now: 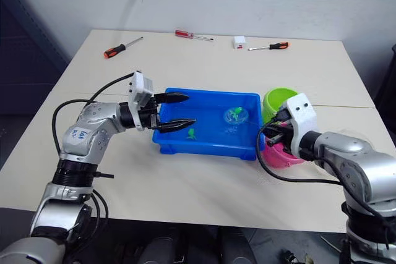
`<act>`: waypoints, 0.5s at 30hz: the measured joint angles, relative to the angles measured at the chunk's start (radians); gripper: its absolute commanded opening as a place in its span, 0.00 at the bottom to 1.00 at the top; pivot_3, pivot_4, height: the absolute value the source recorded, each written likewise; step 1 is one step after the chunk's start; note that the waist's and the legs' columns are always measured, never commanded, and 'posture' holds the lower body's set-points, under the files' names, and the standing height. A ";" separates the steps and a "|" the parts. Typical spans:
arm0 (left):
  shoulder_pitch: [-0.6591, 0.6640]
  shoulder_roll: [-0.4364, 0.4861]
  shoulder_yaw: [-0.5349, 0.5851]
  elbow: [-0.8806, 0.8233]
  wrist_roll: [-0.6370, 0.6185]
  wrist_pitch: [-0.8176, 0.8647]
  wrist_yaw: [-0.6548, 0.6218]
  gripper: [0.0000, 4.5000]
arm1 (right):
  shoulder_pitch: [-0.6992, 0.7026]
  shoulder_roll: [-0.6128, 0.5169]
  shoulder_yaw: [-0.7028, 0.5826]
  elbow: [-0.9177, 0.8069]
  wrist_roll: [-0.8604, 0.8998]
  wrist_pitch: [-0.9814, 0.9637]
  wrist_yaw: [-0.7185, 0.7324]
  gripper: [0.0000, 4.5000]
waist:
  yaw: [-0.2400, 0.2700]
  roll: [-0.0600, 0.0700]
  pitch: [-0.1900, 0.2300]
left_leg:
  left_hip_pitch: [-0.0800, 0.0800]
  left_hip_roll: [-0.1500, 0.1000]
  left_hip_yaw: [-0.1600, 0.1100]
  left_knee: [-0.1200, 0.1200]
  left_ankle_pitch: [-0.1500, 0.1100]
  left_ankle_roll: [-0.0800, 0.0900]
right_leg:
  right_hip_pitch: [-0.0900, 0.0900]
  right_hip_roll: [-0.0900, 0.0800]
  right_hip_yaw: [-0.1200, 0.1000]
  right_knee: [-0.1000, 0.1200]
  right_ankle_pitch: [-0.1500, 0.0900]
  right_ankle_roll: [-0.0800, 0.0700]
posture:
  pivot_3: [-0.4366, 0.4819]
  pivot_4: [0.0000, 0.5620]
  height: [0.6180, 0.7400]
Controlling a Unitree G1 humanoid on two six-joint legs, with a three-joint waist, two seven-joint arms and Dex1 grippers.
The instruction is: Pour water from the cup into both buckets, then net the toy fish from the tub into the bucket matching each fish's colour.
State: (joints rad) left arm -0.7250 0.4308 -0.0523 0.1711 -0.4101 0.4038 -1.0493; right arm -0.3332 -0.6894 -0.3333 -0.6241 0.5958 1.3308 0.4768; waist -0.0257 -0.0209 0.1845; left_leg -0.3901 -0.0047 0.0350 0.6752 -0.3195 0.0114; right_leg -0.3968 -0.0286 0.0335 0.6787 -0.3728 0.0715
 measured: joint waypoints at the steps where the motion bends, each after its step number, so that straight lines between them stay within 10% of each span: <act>1: -0.014 -0.006 -0.003 0.016 0.000 -0.002 -0.008 0.99 | 0.008 0.000 -0.040 -0.028 0.014 0.012 -0.001 0.00 | 0.000 0.000 0.000 | 0.000 0.000 0.000 0.000 0.000 0.000 | 0.000 0.000 0.000 0.000 0.000 0.000 | 0.48 0.27 1.00; 15: -0.123 -0.092 -0.032 0.161 0.022 -0.072 -0.072 0.99 | 0.152 -0.207 -0.249 -0.092 -0.055 -0.119 -0.010 0.00 | 0.000 0.000 0.000 | 0.000 0.000 0.000 0.001 0.000 0.000 | 0.001 0.000 0.001 -0.002 0.000 0.000 | 0.48 0.27 1.00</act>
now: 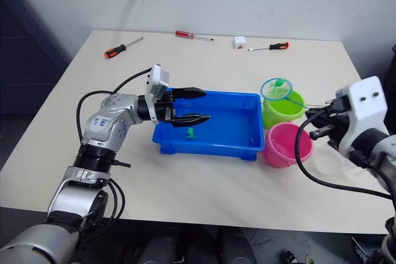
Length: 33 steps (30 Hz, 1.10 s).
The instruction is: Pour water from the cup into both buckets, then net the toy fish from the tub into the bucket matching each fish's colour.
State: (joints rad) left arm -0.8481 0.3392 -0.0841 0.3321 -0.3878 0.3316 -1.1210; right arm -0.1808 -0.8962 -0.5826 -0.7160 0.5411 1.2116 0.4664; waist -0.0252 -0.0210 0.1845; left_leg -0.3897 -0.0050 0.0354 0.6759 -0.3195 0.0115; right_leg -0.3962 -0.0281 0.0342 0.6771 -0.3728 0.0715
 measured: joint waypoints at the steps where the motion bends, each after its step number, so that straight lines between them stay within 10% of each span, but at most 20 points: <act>1: -0.003 -0.001 0.000 0.000 0.001 -0.004 -0.002 0.99 | 0.039 -0.042 0.034 0.020 -0.049 -0.071 0.006 0.00 | 0.000 0.000 0.000 | 0.000 0.000 0.000 0.000 0.000 0.000 | 0.000 0.000 0.000 0.000 0.000 0.000 | 0.48 0.27 1.00; 15: 0.051 0.046 0.008 -0.048 0.000 0.017 0.016 0.99 | 0.271 -0.414 0.288 0.484 -0.845 -1.237 -0.038 0.00 | 0.000 0.000 0.000 | 0.001 0.000 0.001 0.005 0.000 0.000 | 0.001 0.001 0.002 0.002 0.000 0.000 | 0.48 0.27 1.00; 33: 0.040 0.054 0.021 -0.047 0.000 0.027 0.014 0.99 | 0.310 -0.362 0.213 0.526 -0.995 -1.489 0.037 0.00 | 0.000 0.000 0.000 | 0.003 0.000 0.001 0.006 0.000 -0.001 | 0.002 0.001 0.001 0.003 0.000 0.000 | 0.48 0.27 1.00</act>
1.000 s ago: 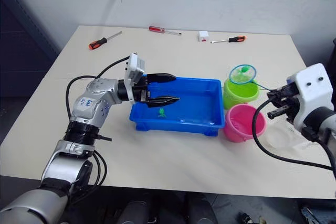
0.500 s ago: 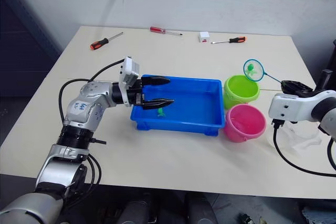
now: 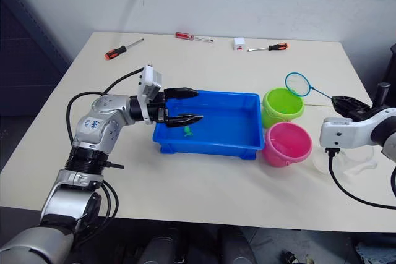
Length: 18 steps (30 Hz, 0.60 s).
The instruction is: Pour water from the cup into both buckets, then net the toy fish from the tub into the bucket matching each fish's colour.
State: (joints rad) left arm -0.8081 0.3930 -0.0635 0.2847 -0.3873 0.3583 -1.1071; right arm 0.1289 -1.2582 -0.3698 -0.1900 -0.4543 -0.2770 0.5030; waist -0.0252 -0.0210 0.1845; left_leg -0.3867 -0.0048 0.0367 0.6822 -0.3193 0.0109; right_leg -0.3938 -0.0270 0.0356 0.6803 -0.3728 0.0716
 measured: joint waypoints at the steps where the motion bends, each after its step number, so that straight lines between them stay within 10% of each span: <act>1: -0.001 0.001 0.000 0.000 0.000 0.000 -0.001 0.99 | 0.000 0.032 0.001 -0.005 -0.002 -0.004 -0.006 0.00 | 0.000 0.000 0.000 | 0.000 0.000 0.000 0.000 0.000 0.000 | 0.000 0.000 0.000 0.000 0.000 0.000 | 0.48 0.27 1.00; 9: -0.006 0.007 -0.001 -0.001 0.001 0.001 -0.009 0.99 | -0.168 0.120 -0.036 0.020 0.079 0.106 -0.017 0.00 | -0.001 0.000 0.000 | 0.002 0.001 0.000 0.001 0.001 -0.002 | 0.000 0.001 0.000 0.004 0.000 0.000 | 0.48 0.27 1.00; 18: 0.129 0.189 0.028 -0.093 -0.001 0.064 -0.034 0.99 | -0.399 0.329 0.181 -0.208 0.550 0.637 0.231 0.00 | -0.012 0.000 0.000 | 0.003 0.001 -0.001 0.001 0.001 -0.002 | 0.000 0.000 0.000 0.007 0.000 0.000 | 0.48 0.27 1.00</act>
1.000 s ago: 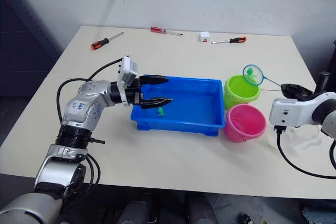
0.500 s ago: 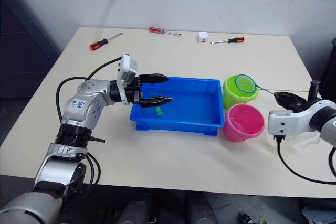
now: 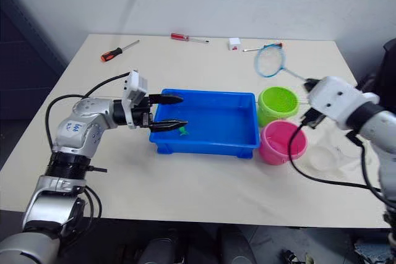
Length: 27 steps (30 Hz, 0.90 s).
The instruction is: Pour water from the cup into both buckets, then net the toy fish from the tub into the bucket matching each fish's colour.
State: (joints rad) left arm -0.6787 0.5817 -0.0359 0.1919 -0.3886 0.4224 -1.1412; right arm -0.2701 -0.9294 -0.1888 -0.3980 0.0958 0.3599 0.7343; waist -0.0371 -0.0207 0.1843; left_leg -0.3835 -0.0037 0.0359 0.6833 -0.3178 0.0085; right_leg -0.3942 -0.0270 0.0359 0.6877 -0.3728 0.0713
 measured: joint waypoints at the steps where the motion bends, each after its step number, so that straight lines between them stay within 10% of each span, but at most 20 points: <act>1: 0.023 0.027 0.006 -0.017 0.000 0.008 -0.001 0.99 | -0.010 0.009 0.038 -0.007 0.023 0.044 0.019 0.00 | 0.001 0.000 0.000 | 0.000 0.000 0.000 0.000 0.000 0.000 | 0.000 0.000 0.000 0.000 0.000 0.000 | 0.48 0.27 1.00; 13: 0.225 0.199 0.127 -0.196 -0.012 0.076 0.045 0.99 | -0.233 0.143 0.440 0.149 -0.093 0.103 0.074 0.00 | 0.009 0.000 0.000 | -0.004 -0.001 0.000 0.000 -0.002 0.004 | -0.001 -0.002 -0.002 -0.006 0.000 0.000 | 0.48 0.27 1.00; 27: 0.295 0.248 0.205 -0.268 -0.043 0.120 0.103 0.99 | -0.295 0.333 0.550 0.242 -0.125 0.096 0.113 0.00 | 0.005 0.000 0.000 | -0.004 -0.001 0.000 -0.001 -0.002 0.004 | -0.002 -0.002 -0.002 -0.005 0.000 0.000 | 0.48 0.27 1.00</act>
State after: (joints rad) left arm -0.3840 0.8301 0.1694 -0.0762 -0.4320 0.5429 -1.0382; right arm -0.5650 -0.5960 0.3612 -0.1562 -0.0297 0.4556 0.8473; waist -0.0320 -0.0208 0.1844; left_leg -0.3873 -0.0046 0.0355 0.6828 -0.3198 0.0123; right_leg -0.3961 -0.0291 0.0342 0.6831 -0.3727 0.0712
